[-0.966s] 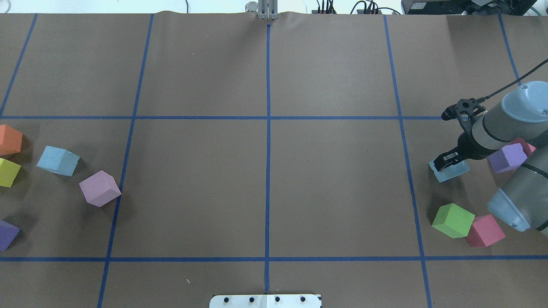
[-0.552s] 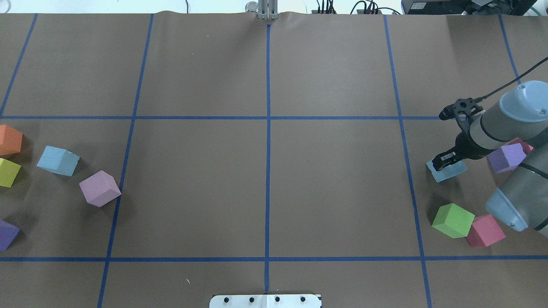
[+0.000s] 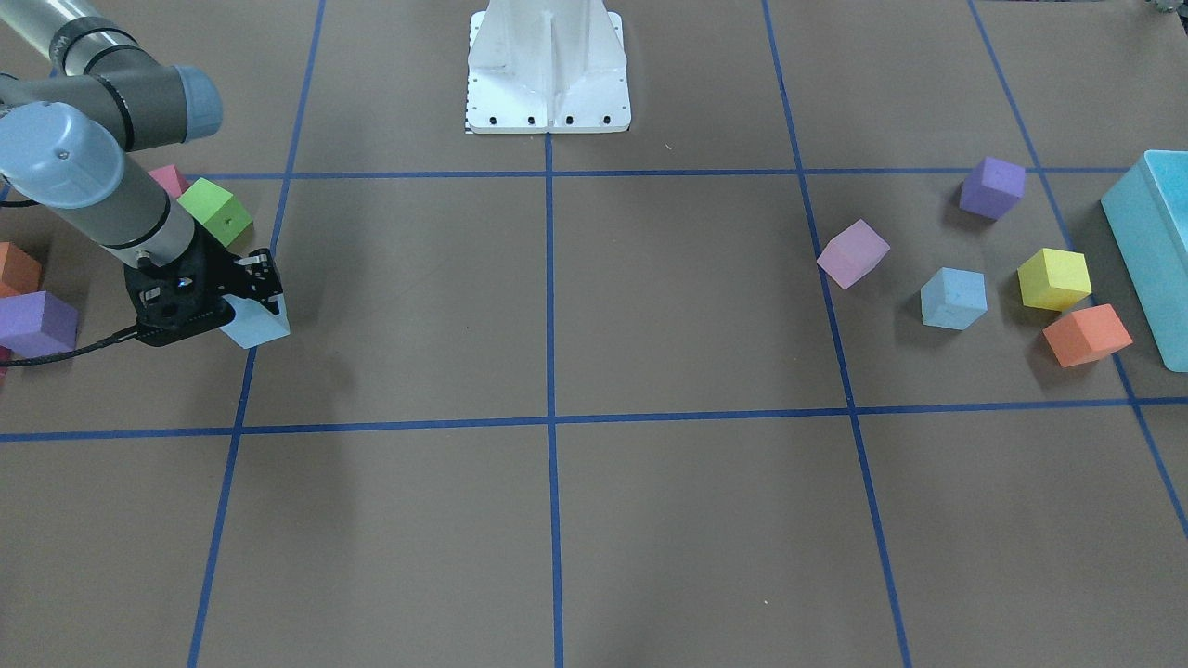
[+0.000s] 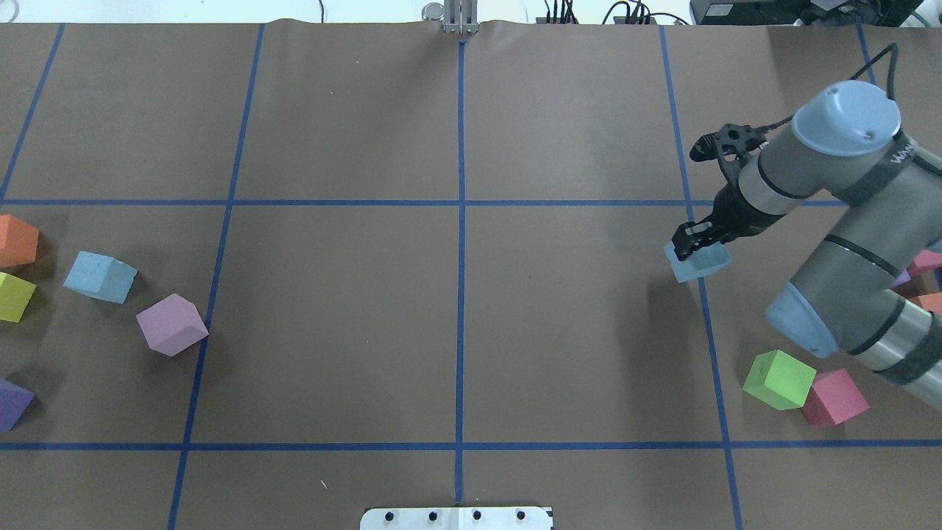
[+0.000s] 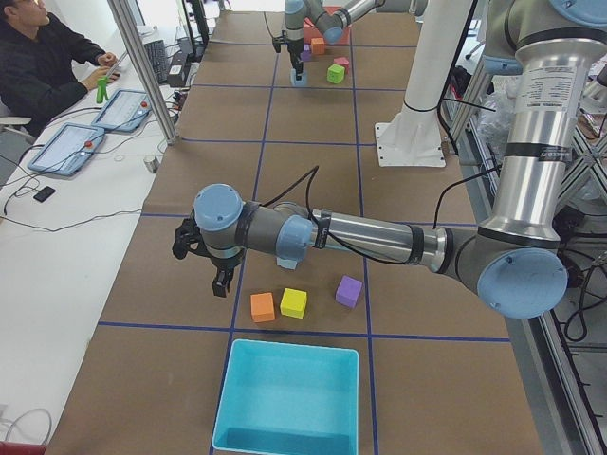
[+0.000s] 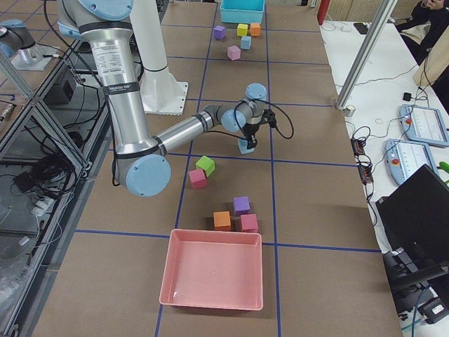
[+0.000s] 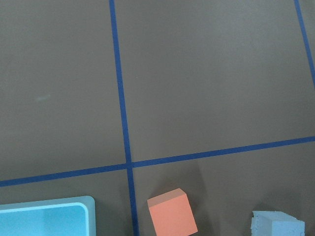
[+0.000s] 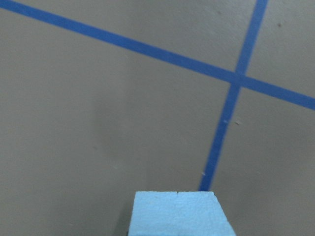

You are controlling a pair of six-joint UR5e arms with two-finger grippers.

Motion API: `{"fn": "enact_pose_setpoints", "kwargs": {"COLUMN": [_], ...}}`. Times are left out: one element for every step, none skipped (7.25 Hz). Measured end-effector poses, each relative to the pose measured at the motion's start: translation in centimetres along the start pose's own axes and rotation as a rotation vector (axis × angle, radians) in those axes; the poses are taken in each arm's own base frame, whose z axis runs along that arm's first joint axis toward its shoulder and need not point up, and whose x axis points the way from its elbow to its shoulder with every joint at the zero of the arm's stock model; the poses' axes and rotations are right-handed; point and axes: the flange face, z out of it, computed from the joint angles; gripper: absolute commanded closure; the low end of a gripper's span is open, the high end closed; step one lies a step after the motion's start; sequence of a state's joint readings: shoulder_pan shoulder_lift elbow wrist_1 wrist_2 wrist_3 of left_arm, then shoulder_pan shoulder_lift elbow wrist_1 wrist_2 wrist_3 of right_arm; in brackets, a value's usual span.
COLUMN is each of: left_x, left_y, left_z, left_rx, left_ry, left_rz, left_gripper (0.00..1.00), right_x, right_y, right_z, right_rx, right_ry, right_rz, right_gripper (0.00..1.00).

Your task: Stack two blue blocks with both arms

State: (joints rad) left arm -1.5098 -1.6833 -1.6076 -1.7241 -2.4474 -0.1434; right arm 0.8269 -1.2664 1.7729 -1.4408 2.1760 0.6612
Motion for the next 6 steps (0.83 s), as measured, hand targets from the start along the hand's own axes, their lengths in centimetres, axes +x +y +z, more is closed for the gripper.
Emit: {"fn": "enact_pose_setpoints", "kwargs": {"left_x": [2.6,5.2,7.6,10.2,12.6,14.8], "left_y": [-0.3,-0.3,-0.1,0.2,0.7,1.4], "left_z": [2.5,4.8,6.9,9.1,11.2,12.9], "left_rx": [0.006,0.011,0.014,0.018,0.024,0.031], "left_ry": [-0.011,-0.011,-0.010,-0.012,-0.011,-0.003], "left_rz": [-0.018,-0.041,-0.066,-0.090,-0.108,-0.127], "left_gripper": [0.02,0.02,0.02,0.02,0.02,0.02], "right_x": [-4.7,-8.6,-12.0,-15.3,-18.0,-20.6], "right_y": [-1.8,-2.7,-3.0,-3.1,-3.3,-3.5], "right_z": [-1.4,-2.3,-2.6,-2.6,-2.2,-1.5], "right_rx": [-0.004,-0.004,-0.003,0.001,0.007,0.012], "right_ry": [-0.013,-0.031,-0.048,-0.058,-0.060,-0.055], "right_rz": [0.039,0.072,0.096,0.114,0.127,0.141], "right_gripper": [0.42,0.42,0.42,0.42,0.42,0.42]}}
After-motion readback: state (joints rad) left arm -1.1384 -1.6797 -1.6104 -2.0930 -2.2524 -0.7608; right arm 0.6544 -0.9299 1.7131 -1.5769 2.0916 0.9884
